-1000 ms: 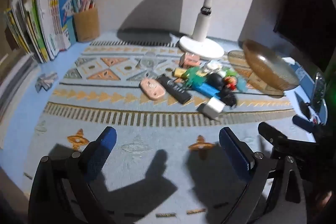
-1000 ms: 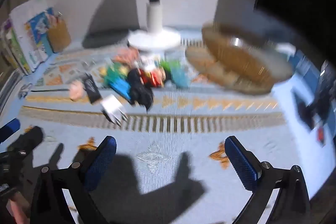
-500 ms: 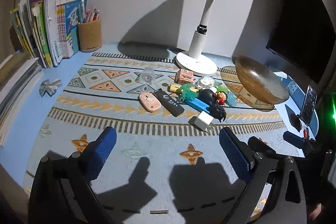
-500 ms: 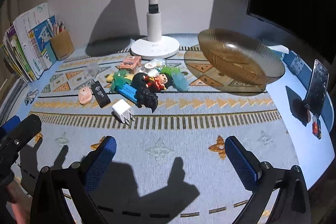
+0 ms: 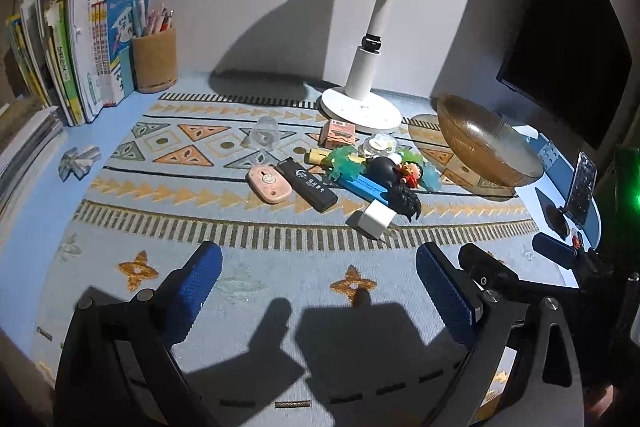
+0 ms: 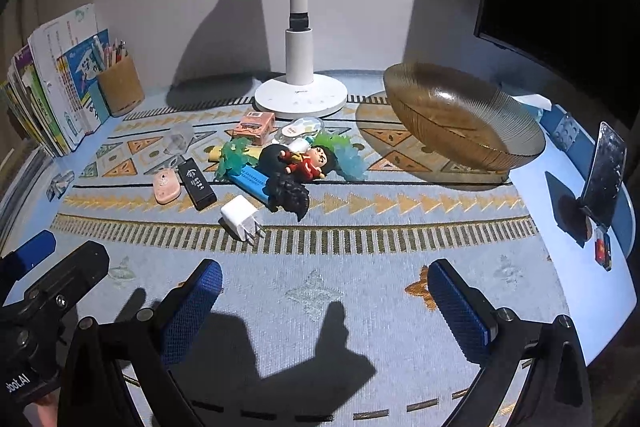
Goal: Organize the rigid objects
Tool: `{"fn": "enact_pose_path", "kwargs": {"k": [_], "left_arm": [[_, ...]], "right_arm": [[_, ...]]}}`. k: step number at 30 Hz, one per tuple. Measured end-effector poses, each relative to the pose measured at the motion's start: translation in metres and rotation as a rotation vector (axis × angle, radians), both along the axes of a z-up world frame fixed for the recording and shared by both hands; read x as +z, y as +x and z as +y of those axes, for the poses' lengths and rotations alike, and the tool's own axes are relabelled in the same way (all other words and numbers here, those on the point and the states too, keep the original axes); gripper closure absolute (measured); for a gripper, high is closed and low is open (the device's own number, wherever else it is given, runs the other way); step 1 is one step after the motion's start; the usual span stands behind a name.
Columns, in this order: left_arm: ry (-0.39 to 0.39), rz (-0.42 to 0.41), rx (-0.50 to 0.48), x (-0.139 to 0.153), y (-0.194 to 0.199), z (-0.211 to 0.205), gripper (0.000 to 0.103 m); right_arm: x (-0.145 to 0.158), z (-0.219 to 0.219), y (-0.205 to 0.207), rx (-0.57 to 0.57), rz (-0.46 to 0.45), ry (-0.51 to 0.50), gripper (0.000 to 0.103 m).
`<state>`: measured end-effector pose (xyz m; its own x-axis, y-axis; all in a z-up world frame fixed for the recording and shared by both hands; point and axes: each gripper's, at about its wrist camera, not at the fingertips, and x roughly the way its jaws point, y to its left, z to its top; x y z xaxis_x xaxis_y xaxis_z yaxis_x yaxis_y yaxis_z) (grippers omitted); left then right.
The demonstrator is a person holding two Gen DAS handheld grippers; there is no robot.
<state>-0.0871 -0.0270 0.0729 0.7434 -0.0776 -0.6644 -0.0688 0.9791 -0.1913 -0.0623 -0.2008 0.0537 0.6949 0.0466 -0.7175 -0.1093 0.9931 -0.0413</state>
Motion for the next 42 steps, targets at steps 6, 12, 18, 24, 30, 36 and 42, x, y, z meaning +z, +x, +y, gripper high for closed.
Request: {"fn": "enact_pose_path", "kwargs": {"k": [6,12,18,24,30,36,42], "left_arm": [[-0.019,0.020,0.008,-0.005,0.000,0.005,0.006],[-0.015,0.024,0.008,-0.007,0.000,0.005,0.006],[-0.022,0.031,0.012,-0.009,0.000,0.008,0.006],[-0.016,0.032,0.017,-0.010,0.000,0.010,0.006],[-0.025,0.037,0.026,-0.012,0.001,0.014,0.006],[-0.001,0.035,0.024,-0.011,0.006,0.018,0.006],[0.056,0.031,-0.044,0.003,0.043,0.045,0.006]], "right_arm": [[-0.002,0.002,0.000,0.005,0.005,-0.003,0.000],[-0.006,0.004,-0.001,0.007,0.019,0.008,0.000],[-0.008,0.004,0.002,0.010,0.031,0.015,0.000],[-0.011,0.005,0.002,0.009,0.039,0.020,0.000],[-0.012,0.004,0.003,0.008,0.042,0.032,0.000],[-0.015,0.008,0.006,0.017,0.045,0.022,0.000],[-0.016,0.016,0.022,0.126,0.041,0.035,0.000]]}}
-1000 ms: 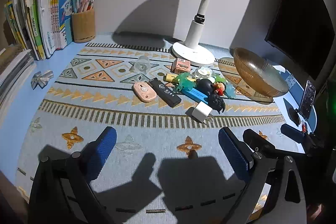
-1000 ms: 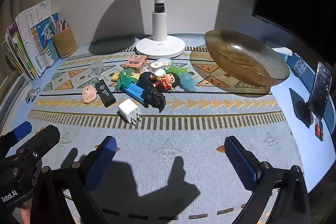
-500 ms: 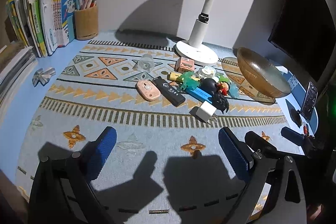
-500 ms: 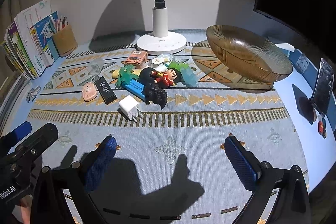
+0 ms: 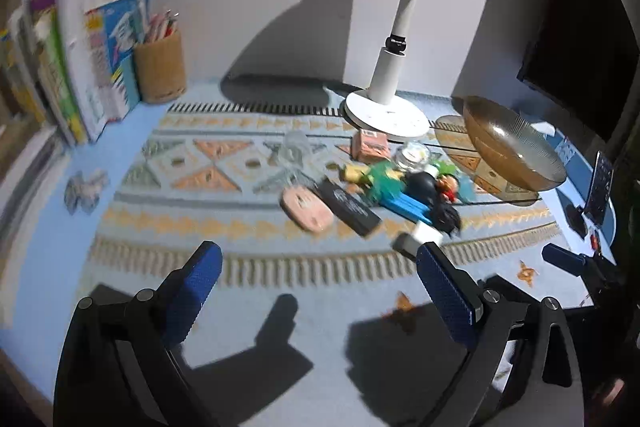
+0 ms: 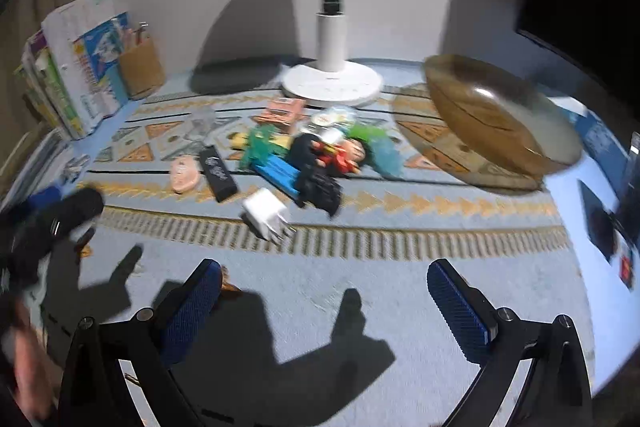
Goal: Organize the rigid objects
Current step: 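Grasp the clear plastic cup with the left tool while the right tool grasps the white charger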
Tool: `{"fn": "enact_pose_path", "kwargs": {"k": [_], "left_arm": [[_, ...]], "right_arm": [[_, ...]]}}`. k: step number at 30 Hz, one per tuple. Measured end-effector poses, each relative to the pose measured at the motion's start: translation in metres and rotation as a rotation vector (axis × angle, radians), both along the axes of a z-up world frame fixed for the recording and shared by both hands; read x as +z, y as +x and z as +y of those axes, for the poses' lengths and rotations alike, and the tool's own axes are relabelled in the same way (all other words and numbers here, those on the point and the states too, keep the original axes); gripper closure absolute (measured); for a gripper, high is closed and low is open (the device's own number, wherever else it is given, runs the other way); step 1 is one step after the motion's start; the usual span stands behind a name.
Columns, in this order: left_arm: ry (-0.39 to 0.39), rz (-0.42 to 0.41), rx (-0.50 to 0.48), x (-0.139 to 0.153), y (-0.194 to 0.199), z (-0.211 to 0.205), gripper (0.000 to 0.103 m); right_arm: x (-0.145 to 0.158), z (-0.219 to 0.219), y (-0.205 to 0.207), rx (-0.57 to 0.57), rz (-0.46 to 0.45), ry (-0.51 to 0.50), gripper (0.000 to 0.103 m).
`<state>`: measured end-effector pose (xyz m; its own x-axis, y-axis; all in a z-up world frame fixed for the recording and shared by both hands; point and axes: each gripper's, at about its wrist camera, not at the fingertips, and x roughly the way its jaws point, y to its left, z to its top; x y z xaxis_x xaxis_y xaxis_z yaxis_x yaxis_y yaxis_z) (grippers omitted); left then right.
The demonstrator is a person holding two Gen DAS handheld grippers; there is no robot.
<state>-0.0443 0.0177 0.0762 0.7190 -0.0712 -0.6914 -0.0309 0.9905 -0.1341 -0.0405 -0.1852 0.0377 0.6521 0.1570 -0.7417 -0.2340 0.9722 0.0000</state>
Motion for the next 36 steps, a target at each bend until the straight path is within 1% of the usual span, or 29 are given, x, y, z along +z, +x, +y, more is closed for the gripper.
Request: {"fn": "enact_pose_path", "kwargs": {"k": [2,4,5,7,9,10,12,13,18,19,20,22,24,26,27,28,29,31,36], "left_arm": [[0.002,0.009,-0.042,0.003,0.023,0.011,0.006],[0.029,0.024,-0.048,0.002,0.048,0.020,0.006],[0.039,0.041,-0.061,-0.001,0.063,0.024,0.006],[0.054,0.074,-0.070,-0.009,0.088,0.028,0.006],[0.043,0.097,-0.092,-0.018,0.110,0.031,0.008],[0.037,0.110,-0.092,-0.022,0.119,0.033,0.011],[0.026,0.139,-0.092,-0.032,0.137,0.035,0.014],[0.019,0.150,-0.093,-0.036,0.143,0.035,0.017],[0.018,0.191,-0.094,-0.056,0.169,0.032,0.017],[0.015,0.196,-0.094,-0.059,0.174,0.031,0.018],[0.014,0.199,-0.095,-0.060,0.178,0.030,0.021],[0.013,0.211,-0.092,-0.064,0.186,0.030,0.023],[-0.003,0.222,-0.093,-0.068,0.191,0.030,0.029],[-0.013,0.233,-0.105,-0.072,0.192,0.029,0.050],[-0.010,0.235,-0.109,-0.074,0.192,0.027,0.055],[-0.005,0.236,-0.114,-0.075,0.192,0.026,0.066],[0.000,0.236,-0.117,-0.076,0.192,0.025,0.067],[0.017,0.213,-0.120,-0.073,0.188,0.023,0.067],[0.028,0.161,-0.127,-0.057,0.171,0.019,0.067]], "right_arm": [[-0.001,0.003,0.010,0.065,0.002,0.014,0.001],[-0.002,0.005,0.018,0.126,0.009,0.027,0.010],[-0.004,0.007,0.024,0.161,0.019,0.038,0.012],[-0.009,0.011,0.037,0.226,0.050,0.063,0.023],[-0.015,0.013,0.048,0.253,0.079,0.075,0.025],[-0.020,0.015,0.055,0.264,0.099,0.080,0.031],[-0.027,0.018,0.064,0.285,0.125,0.081,0.036],[-0.030,0.021,0.066,0.292,0.131,0.077,0.036],[-0.044,0.031,0.073,0.329,0.170,0.063,0.036],[-0.048,0.033,0.074,0.335,0.177,0.057,0.037],[-0.049,0.035,0.077,0.338,0.181,0.055,0.039],[-0.053,0.037,0.078,0.347,0.188,0.060,0.046],[-0.055,0.039,0.080,0.349,0.181,0.048,0.048],[-0.055,0.042,0.079,0.356,0.171,0.033,0.051],[-0.054,0.042,0.079,0.358,0.168,0.033,0.054],[-0.054,0.043,0.078,0.362,0.163,0.032,0.059],[-0.053,0.044,0.077,0.368,0.160,0.030,0.061],[-0.053,0.045,0.074,0.378,0.158,0.031,0.074],[-0.052,0.046,0.063,0.395,0.155,0.052,0.075]]}}
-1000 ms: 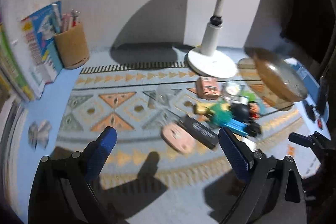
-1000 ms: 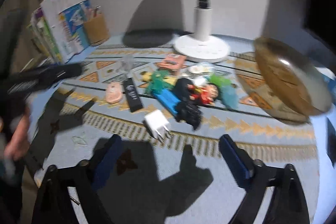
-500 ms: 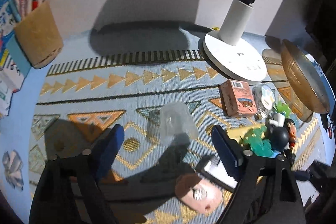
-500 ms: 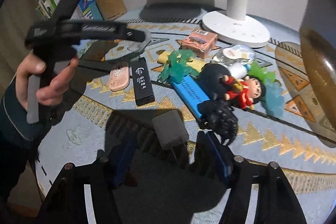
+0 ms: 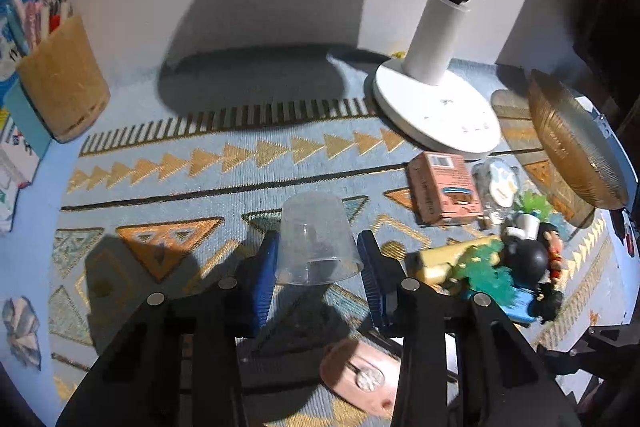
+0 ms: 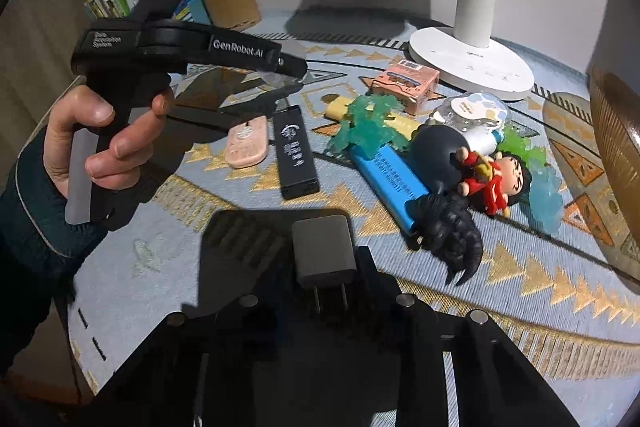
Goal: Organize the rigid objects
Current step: 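Grasp the clear plastic cup with the left tool while the right tool grasps the white charger, then carry the cup and charger into the amber bowl and open both tools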
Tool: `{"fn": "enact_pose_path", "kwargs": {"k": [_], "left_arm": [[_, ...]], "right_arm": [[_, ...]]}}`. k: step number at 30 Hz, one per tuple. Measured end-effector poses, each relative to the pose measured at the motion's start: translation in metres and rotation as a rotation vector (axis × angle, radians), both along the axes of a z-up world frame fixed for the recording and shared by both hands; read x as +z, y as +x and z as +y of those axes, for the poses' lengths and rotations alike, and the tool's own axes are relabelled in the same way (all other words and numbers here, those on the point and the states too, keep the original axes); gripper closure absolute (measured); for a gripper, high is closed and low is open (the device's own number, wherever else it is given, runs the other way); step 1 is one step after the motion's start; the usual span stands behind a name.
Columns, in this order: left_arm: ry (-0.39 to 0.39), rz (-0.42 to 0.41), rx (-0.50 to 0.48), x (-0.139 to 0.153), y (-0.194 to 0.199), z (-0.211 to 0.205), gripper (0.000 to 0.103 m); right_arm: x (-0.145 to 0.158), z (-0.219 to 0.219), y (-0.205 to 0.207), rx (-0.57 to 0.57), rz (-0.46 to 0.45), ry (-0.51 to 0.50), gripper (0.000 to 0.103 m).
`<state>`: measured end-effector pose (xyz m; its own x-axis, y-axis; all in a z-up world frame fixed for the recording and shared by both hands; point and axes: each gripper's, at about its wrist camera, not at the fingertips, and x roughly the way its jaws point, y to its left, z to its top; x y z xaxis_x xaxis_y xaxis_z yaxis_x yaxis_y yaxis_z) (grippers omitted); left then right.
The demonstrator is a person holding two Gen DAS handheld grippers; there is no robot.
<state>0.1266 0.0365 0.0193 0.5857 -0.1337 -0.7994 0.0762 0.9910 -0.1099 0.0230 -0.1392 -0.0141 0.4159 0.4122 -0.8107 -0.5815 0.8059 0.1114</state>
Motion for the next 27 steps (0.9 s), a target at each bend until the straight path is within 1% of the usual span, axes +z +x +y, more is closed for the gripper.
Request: {"fn": "enact_pose_path", "kwargs": {"k": [3,6,9,13,17,22,24,25,27], "left_arm": [[-0.003,-0.034,-0.017,0.011,-0.013,-0.004,0.067],[-0.007,-0.054,-0.036,0.025,-0.026,-0.012,0.067],[-0.001,-0.086,-0.066,0.041,-0.035,-0.027,0.067],[-0.012,-0.145,-0.124,0.070,-0.051,-0.053,0.067],[-0.022,-0.203,-0.213,0.099,-0.060,-0.096,0.067],[-0.052,-0.231,-0.350,0.128,-0.041,-0.175,0.067],[-0.065,-0.224,-0.394,0.130,-0.030,-0.203,0.067],[-0.075,-0.208,-0.412,0.128,-0.020,-0.219,0.067],[-0.093,-0.161,-0.428,0.118,-0.003,-0.241,0.067]], "right_arm": [[0.007,-0.007,-0.009,-0.004,0.005,0.046,0.075],[0.018,-0.017,-0.018,-0.032,-0.007,0.078,0.075],[0.036,-0.037,-0.028,-0.074,-0.045,0.107,0.075],[0.065,-0.077,-0.034,-0.164,-0.114,0.117,0.075],[0.099,-0.135,-0.028,-0.313,-0.219,0.091,0.075],[0.135,-0.216,-0.015,-0.549,-0.320,0.071,0.075],[0.140,-0.240,-0.006,-0.613,-0.323,0.085,0.075],[0.141,-0.254,0.002,-0.638,-0.311,0.102,0.075],[0.135,-0.267,0.018,-0.655,-0.270,0.106,0.075]]}}
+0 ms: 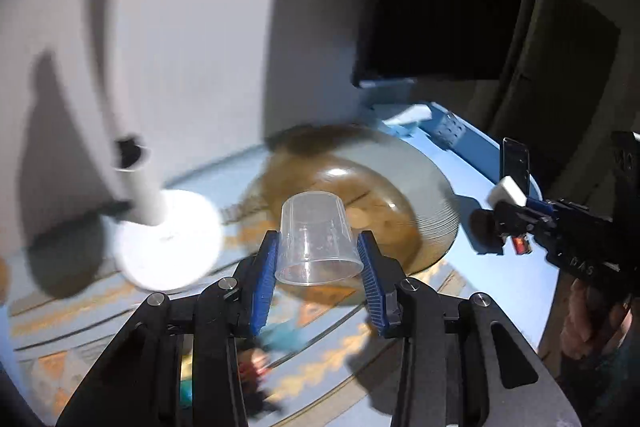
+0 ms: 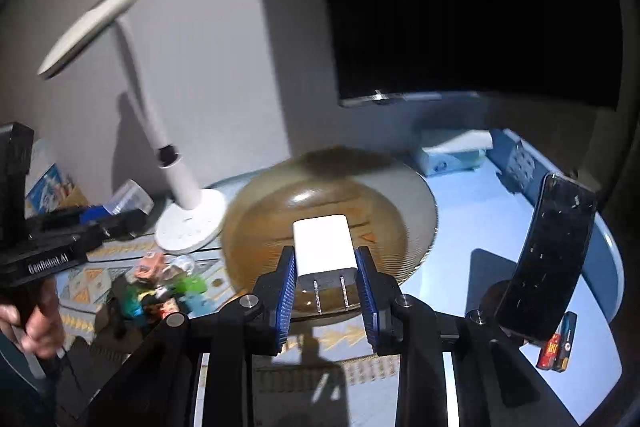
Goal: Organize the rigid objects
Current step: 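Carry the cup and charger into the amber bowl and open both tools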
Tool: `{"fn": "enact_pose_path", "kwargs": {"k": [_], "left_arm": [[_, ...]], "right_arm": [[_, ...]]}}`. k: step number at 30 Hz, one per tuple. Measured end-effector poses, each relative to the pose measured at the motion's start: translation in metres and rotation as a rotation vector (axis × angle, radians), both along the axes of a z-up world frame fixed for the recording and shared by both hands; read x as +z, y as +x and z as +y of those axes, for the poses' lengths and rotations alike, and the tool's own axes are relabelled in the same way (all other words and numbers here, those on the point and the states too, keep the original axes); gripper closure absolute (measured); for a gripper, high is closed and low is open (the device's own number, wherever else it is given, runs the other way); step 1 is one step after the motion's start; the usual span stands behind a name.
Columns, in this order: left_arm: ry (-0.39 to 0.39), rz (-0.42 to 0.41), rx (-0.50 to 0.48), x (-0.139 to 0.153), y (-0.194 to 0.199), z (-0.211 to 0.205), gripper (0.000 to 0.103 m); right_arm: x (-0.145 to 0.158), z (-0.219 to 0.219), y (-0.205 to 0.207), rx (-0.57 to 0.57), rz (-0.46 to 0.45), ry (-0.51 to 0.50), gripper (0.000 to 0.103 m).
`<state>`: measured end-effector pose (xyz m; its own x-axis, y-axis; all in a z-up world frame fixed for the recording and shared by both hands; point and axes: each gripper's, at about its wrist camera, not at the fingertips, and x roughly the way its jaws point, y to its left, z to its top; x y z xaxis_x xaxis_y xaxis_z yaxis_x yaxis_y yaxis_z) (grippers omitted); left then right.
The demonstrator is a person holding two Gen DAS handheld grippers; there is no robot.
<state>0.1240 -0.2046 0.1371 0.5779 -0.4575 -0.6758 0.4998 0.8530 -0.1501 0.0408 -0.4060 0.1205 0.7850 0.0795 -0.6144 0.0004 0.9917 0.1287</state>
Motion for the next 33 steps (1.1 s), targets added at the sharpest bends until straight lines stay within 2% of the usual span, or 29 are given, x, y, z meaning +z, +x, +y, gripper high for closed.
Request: {"fn": "enact_pose_path", "kwargs": {"k": [5,10,18,19,20,22,26,30,33], "left_arm": [[0.021,0.098,-0.027,-0.039,0.027,-0.039,0.067],[0.047,0.165,-0.056,-0.066,0.037,-0.062,0.067],[0.079,0.217,-0.065,-0.083,0.050,-0.078,0.066],[0.077,0.228,-0.068,-0.083,0.051,-0.077,0.061],[0.078,0.237,-0.067,-0.084,0.051,-0.076,0.051],[0.070,0.226,-0.064,-0.080,0.049,-0.070,0.045],[0.041,0.165,-0.036,-0.051,0.029,-0.043,0.038],[-0.008,0.092,0.003,-0.017,-0.003,0.001,0.038],[-0.041,0.049,0.058,0.005,-0.026,0.036,0.038]], "right_arm": [[-0.026,-0.006,0.034,0.058,0.122,0.020,0.075],[-0.051,-0.004,0.053,0.114,0.214,-0.039,0.075],[-0.062,-0.004,0.065,0.142,0.263,-0.059,0.075],[-0.061,-0.004,0.066,0.143,0.267,-0.060,0.074],[-0.060,-0.003,0.065,0.144,0.271,-0.061,0.073],[-0.055,-0.007,0.063,0.122,0.265,-0.052,0.062],[-0.034,-0.025,0.044,0.075,0.198,0.003,0.060],[-0.018,-0.028,0.020,0.061,0.148,0.038,0.050],[-0.008,-0.014,0.004,0.092,0.124,0.042,0.049]]}}
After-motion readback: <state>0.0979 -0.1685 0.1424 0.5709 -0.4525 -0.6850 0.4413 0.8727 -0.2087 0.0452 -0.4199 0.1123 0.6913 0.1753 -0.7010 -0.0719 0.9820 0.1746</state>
